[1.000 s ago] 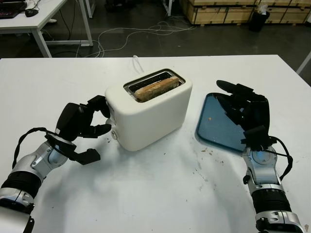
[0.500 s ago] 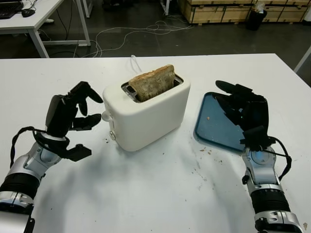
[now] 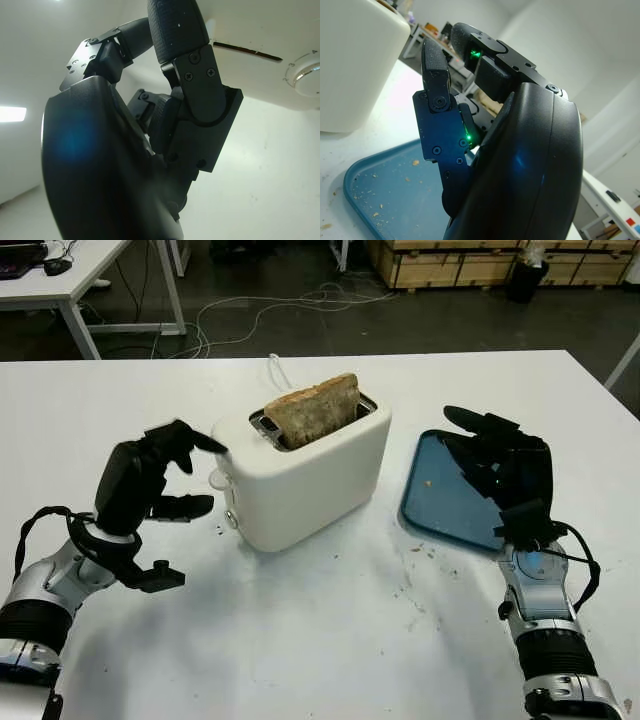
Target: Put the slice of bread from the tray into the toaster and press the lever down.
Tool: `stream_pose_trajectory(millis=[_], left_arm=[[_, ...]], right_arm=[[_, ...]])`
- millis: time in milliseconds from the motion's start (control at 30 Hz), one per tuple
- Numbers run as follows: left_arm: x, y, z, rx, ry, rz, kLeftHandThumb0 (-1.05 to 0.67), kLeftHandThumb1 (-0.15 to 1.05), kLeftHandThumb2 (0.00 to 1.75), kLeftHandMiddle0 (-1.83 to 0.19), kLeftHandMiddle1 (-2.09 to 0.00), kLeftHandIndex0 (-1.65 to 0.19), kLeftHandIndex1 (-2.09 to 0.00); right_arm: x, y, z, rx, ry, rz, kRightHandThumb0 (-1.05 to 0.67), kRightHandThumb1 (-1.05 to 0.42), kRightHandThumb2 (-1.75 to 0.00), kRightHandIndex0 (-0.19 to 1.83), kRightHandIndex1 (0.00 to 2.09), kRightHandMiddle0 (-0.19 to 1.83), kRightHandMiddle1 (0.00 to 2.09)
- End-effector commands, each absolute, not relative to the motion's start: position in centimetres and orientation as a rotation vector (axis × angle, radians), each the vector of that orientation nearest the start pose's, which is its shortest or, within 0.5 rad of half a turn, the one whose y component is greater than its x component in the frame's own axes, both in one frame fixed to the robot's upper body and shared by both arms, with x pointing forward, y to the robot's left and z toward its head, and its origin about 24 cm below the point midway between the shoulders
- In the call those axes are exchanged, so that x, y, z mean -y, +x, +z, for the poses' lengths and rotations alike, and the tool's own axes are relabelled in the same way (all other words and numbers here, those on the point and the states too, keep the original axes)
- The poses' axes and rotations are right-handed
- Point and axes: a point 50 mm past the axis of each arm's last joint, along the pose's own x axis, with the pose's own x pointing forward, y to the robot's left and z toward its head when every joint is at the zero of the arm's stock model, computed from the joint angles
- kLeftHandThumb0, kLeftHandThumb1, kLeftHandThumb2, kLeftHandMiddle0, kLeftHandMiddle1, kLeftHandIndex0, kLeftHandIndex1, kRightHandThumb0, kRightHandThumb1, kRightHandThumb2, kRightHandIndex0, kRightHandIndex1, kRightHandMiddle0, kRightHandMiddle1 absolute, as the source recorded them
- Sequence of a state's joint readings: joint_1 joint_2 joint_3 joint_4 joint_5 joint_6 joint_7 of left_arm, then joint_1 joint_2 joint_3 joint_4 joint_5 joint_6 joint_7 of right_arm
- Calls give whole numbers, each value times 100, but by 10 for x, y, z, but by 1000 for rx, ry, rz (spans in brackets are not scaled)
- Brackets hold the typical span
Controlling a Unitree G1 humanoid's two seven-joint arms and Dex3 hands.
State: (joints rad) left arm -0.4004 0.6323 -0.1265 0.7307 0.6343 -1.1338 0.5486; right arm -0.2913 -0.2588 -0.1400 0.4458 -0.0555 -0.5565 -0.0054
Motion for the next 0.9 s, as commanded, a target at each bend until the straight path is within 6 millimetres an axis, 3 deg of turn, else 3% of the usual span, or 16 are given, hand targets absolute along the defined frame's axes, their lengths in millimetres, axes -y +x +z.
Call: stream_pose_trajectory(millis=[0,133,300,667,867], left_arm=[[-230,280,99,830,921,-226,-101,92,76,-89,-175,-32,-126],[-233,279,100,834,961,-220,-100,92,79,-95,-175,-26,-143],[-237,276,100,837,1015,-195,-101,92,85,-120,-175,-18,-171],[-253,268,110,896,1043,-57,-97,92,90,-133,-175,-9,-175],[-252,270,116,916,1066,-78,-96,92,92,-124,-175,-1,-175]], right_arm=[[217,297,84,405,-282,-74,-42,-92,-15,104,0,93,0],[218,297,84,407,-285,-74,-41,-92,-15,105,0,93,0],[219,297,84,409,-286,-71,-41,-92,-15,105,1,93,0],[217,297,82,396,-275,-71,-43,-92,-14,106,1,93,0],[217,297,82,396,-292,-77,-43,-92,-14,106,1,94,0]])
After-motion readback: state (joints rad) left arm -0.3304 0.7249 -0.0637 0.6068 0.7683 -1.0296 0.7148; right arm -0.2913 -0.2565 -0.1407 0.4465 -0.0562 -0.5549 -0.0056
